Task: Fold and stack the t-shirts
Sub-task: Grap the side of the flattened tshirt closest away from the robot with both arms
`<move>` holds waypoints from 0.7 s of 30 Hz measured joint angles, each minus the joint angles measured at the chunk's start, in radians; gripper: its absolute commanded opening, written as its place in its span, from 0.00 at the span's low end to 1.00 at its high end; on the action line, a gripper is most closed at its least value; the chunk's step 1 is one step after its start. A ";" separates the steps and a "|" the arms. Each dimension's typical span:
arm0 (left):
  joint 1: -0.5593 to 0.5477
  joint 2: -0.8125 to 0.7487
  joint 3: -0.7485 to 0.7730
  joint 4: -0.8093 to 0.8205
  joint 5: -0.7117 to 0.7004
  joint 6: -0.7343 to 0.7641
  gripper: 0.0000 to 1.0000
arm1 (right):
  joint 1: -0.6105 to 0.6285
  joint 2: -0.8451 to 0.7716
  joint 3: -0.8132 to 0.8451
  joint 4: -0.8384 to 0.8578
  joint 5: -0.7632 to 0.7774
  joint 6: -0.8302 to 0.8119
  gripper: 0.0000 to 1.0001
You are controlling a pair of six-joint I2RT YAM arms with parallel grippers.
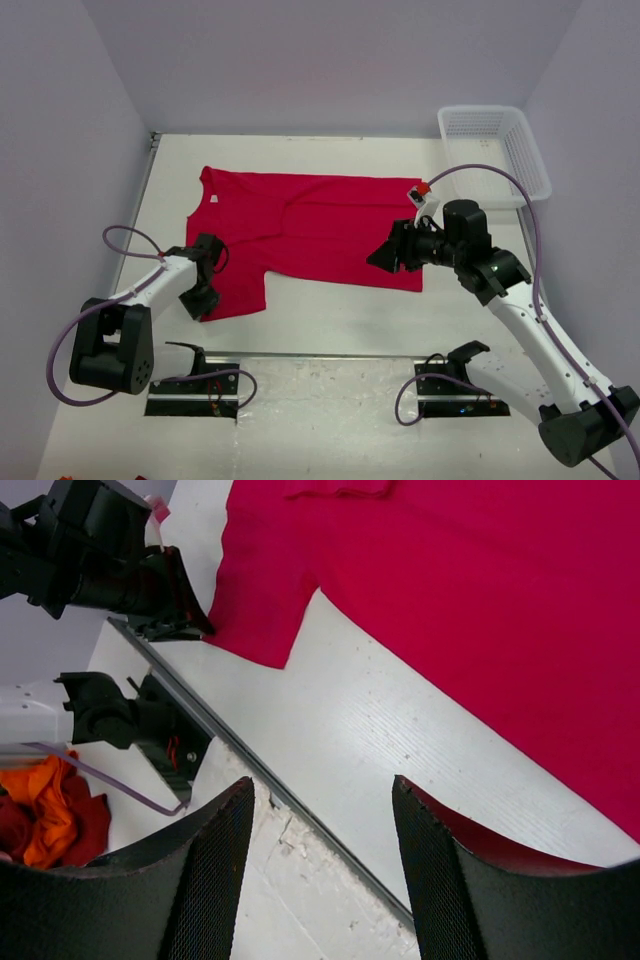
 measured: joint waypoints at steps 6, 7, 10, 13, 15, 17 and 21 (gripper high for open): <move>0.000 -0.034 -0.027 0.038 0.019 0.015 0.26 | 0.000 -0.011 0.008 -0.018 0.011 0.005 0.59; 0.000 -0.039 -0.029 0.042 0.020 0.018 0.26 | 0.000 -0.016 0.009 -0.021 0.013 0.006 0.59; 0.000 -0.040 -0.031 0.045 0.021 0.027 0.27 | 0.000 -0.025 0.016 -0.030 0.014 0.007 0.59; 0.000 -0.039 -0.030 0.045 0.022 0.031 0.25 | 0.000 -0.035 0.024 -0.036 0.018 0.009 0.59; 0.002 -0.038 -0.030 0.048 0.024 0.037 0.22 | 0.000 -0.040 0.030 -0.038 0.018 0.010 0.59; 0.003 -0.037 -0.030 0.055 0.032 0.044 0.17 | 0.000 -0.042 0.034 -0.040 0.019 0.011 0.59; 0.009 -0.035 -0.030 0.073 0.052 0.055 0.00 | 0.000 -0.041 0.034 -0.046 0.031 0.025 0.59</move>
